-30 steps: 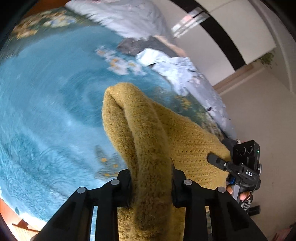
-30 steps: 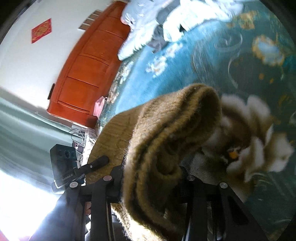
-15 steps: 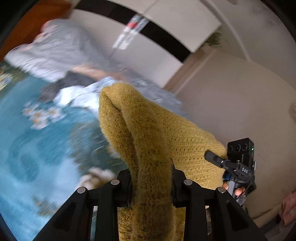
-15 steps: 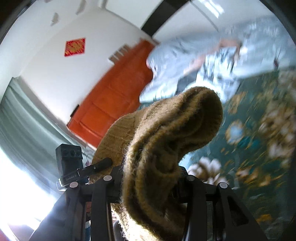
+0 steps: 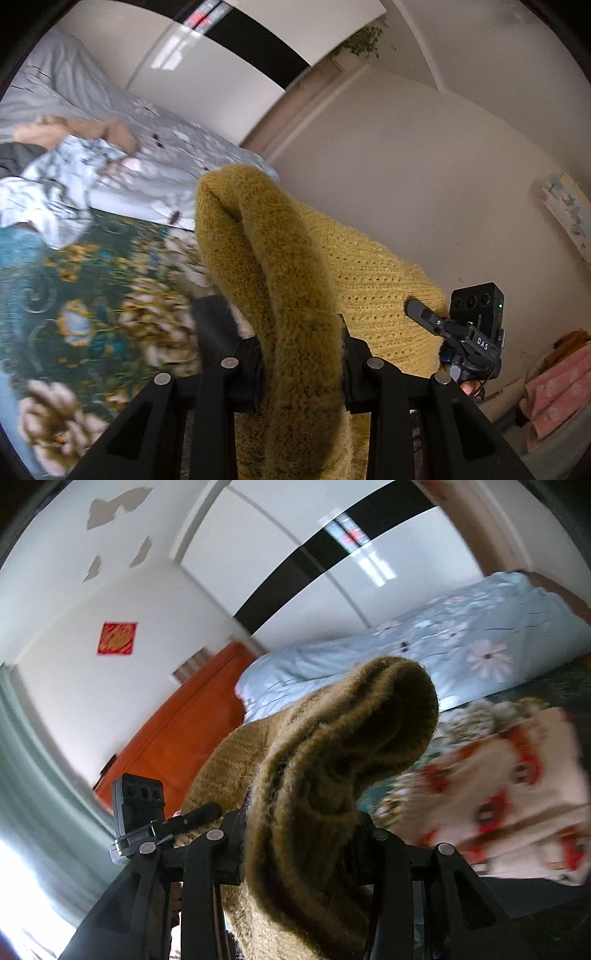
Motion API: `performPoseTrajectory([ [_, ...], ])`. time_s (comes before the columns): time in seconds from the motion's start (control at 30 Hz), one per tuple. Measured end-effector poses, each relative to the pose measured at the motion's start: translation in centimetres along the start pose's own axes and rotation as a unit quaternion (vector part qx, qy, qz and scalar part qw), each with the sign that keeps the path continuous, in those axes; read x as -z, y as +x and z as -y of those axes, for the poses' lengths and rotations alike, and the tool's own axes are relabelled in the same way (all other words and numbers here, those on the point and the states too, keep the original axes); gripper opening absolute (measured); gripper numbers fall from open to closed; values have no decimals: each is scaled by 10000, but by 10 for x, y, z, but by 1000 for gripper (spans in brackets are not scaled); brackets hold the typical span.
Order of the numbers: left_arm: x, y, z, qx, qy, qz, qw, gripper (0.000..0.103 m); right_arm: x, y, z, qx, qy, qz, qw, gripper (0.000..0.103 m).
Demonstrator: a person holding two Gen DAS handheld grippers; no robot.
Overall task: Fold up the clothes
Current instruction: 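Lift the folded sweater with both grippers and carry it toward the dark stack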
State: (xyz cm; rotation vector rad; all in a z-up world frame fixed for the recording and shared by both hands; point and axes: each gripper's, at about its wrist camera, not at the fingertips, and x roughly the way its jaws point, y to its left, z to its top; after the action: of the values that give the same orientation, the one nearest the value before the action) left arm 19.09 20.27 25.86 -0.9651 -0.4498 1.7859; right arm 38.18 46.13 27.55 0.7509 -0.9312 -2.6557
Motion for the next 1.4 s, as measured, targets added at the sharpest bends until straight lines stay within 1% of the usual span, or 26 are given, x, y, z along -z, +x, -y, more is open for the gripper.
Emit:
performPoseTrajectory([
  [0.13, -7, 38, 16, 151, -28, -182, 9997, 32, -16, -29, 28, 312, 194, 123, 9992, 40],
  [0.27, -15, 74, 23, 213, -80, -341, 9992, 32, -37, -46, 56, 506, 308, 282, 9978, 40],
  [0.47, -22, 111, 18, 175, -224, -498, 9984, 32, -56, -50, 89, 755, 508, 369, 9952, 40],
  [0.63, -19, 139, 4, 54, -364, -610, 9975, 32, -64, -49, 118, 934, 670, 343, 9928, 40],
  [0.77, -9, 160, -10, -273, -208, -920, 9952, 34, -61, -45, 139, 1134, 802, 260, 9900, 40],
  [0.8, -6, 163, -14, -362, -197, -950, 9946, 35, -59, -44, 145, 1219, 845, 212, 9887, 40],
  [0.9, -1, 170, -26, -456, -284, -965, 9939, 37, -45, -40, 161, 1409, 958, 105, 9853, 40],
  [1.07, 4, 176, -30, -793, -61, -1044, 9913, 40, -34, -37, 184, 1423, 1242, 141, 9819, 40],
  [1.17, 5, 177, -33, -879, -127, -1068, 9903, 41, -29, -36, 191, 1445, 1305, 105, 9808, 41],
  [1.23, 5, 175, -33, -850, -78, -1026, 9911, 42, -28, -36, 193, 1459, 1342, 110, 9801, 41],
  [1.27, 6, 172, -32, -833, -36, -999, 9915, 44, -28, -38, 194, 1453, 1380, 148, 9796, 41],
  [1.37, 3, 165, -30, -860, 18, -916, 9921, 54, -28, -45, 197, 1433, 1494, 262, 9780, 43],
  [1.4, 1, 162, -30, -872, -9, -889, 9922, 57, -29, -47, 198, 1426, 1532, 300, 9774, 47],
])
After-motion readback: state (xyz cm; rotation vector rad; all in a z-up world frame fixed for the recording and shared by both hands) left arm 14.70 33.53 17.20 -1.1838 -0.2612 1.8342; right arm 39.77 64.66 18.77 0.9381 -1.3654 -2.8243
